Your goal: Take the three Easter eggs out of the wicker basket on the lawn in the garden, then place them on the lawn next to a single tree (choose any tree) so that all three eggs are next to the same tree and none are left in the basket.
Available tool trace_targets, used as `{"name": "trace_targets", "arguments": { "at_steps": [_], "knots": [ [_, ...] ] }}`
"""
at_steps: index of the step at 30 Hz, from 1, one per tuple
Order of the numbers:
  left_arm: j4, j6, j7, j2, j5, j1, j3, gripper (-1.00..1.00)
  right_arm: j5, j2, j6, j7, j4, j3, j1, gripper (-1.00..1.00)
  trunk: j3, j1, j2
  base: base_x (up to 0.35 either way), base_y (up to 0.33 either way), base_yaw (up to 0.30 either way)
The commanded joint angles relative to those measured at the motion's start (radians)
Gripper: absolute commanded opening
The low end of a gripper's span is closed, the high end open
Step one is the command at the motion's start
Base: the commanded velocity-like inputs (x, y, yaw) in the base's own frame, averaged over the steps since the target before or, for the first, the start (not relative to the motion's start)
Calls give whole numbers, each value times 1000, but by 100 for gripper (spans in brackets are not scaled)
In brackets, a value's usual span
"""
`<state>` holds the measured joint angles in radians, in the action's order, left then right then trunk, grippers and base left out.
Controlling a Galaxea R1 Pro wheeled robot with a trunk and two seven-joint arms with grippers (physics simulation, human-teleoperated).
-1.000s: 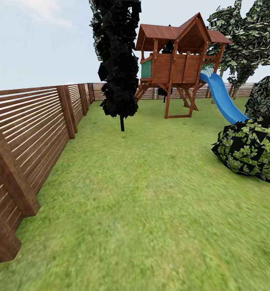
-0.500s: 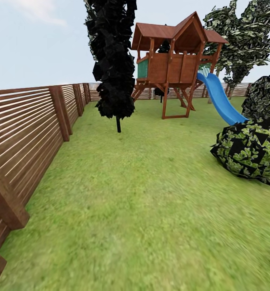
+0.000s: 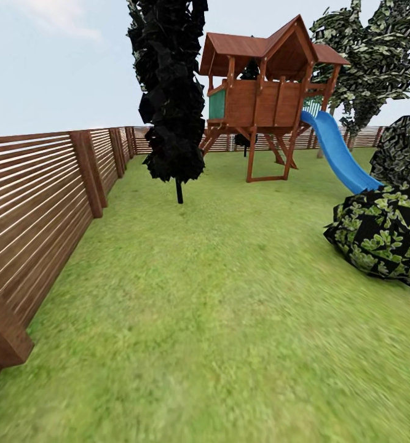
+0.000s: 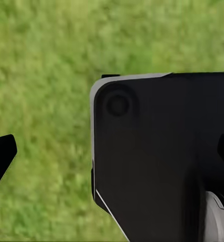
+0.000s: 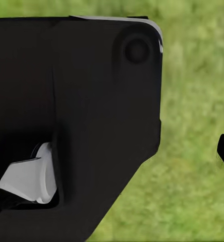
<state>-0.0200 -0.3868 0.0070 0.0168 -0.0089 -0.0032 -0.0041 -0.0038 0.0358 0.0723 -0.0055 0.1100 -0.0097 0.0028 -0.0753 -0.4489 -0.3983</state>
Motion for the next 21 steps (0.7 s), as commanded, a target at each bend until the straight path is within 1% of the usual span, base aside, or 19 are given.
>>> {"name": "trace_targets", "arguments": {
  "at_steps": [1, 17, 21],
  "knots": [
    [0, -3, 1, 0, -1, 0, -1, 100, -1, 0, 2, -1, 1, -1, 0, 100, -2, -1, -2, 303, 0, 0],
    [0, -3, 1, 0, -2, 0, -1, 100, 0, 1, 2, -1, 1, -1, 0, 100, -2, -1, -2, 300, 0, 0],
    [0, -3, 1, 0, -2, 0, -1, 100, 1, -4, 2, 0, 2, 1, 0, 100, -2, -1, -2, 292, 0, 0]
  ]
}}
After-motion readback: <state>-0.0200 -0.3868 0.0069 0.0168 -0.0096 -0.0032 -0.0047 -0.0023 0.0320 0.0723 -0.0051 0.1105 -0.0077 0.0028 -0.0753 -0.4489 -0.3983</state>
